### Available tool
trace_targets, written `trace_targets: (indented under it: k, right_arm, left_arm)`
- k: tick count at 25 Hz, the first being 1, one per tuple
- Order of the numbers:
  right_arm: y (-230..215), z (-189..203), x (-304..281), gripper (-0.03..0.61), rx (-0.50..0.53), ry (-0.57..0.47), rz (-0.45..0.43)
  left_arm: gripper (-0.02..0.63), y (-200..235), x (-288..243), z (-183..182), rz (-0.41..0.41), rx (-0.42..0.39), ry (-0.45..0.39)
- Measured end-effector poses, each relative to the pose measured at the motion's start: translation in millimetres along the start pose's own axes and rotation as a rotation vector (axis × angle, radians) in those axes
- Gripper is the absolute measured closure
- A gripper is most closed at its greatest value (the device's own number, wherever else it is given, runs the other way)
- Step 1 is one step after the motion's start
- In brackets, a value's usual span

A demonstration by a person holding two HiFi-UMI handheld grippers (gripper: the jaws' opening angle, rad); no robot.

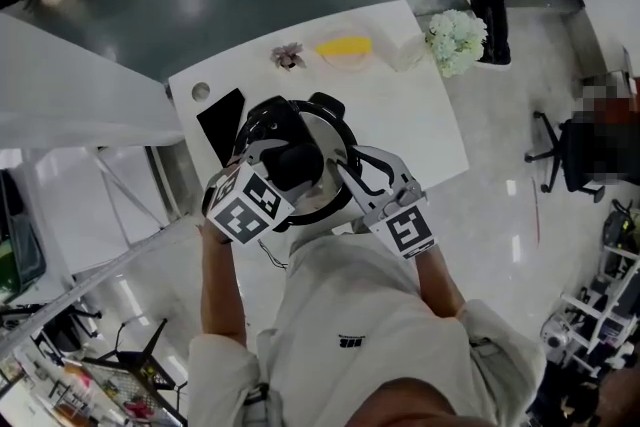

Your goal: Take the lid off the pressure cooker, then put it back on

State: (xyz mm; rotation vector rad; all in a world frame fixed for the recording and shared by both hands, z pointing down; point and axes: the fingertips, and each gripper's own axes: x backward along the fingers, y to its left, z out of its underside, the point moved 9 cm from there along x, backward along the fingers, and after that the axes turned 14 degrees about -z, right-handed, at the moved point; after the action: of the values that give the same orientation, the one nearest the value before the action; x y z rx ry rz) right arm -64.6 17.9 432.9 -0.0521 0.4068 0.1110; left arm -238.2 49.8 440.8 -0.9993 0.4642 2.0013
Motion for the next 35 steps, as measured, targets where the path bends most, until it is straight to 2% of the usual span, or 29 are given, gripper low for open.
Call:
trace_targets:
  k: [3, 8, 11, 16, 20, 24, 31, 35]
  right_arm:
    - [0, 0, -2, 0.474, 0.003, -0.003, -0.007]
    - [0, -3, -1, 0.474, -0.026, 0.009, -0.009]
    - [-2, 1, 0, 0.474, 0.001, 0.000, -0.016]
    - [-2, -1, -1, 0.474, -0.037, 0.016, -0.025]
    - [-5, 0, -2, 0.476, -0.012, 0.010, -0.045]
    - [-7, -1, -3, 0.476, -0.040, 0.026, -0.056]
    - [-12, -1, -7, 0.476, -0.022, 0.010, -0.077]
    - [-16, 1, -6, 0.476, 0.009, -0.039, -0.079]
  left_arm:
    - [0.325, -2, -3, 0, -0.020, 0.064, 0.008]
    - [0.325, -10, -11, 2, -0.059, 0.045, 0.028]
    - [0.325, -12, -11, 1, -0.076, 0.049, 0.024]
    - [0.325, -13, -11, 3, -0.112, 0.093, 0.019]
    - [0.324, -14, -11, 4, -0.139, 0.123, 0.018]
    - [0.324, -15, -12, 5, -0.177, 0.176, 0.016]
    - [0.324, -17, -12, 7, -0.238, 0.253, 0.018]
    - [0.324, -21, -11, 6, -0.276, 0.296, 0.019]
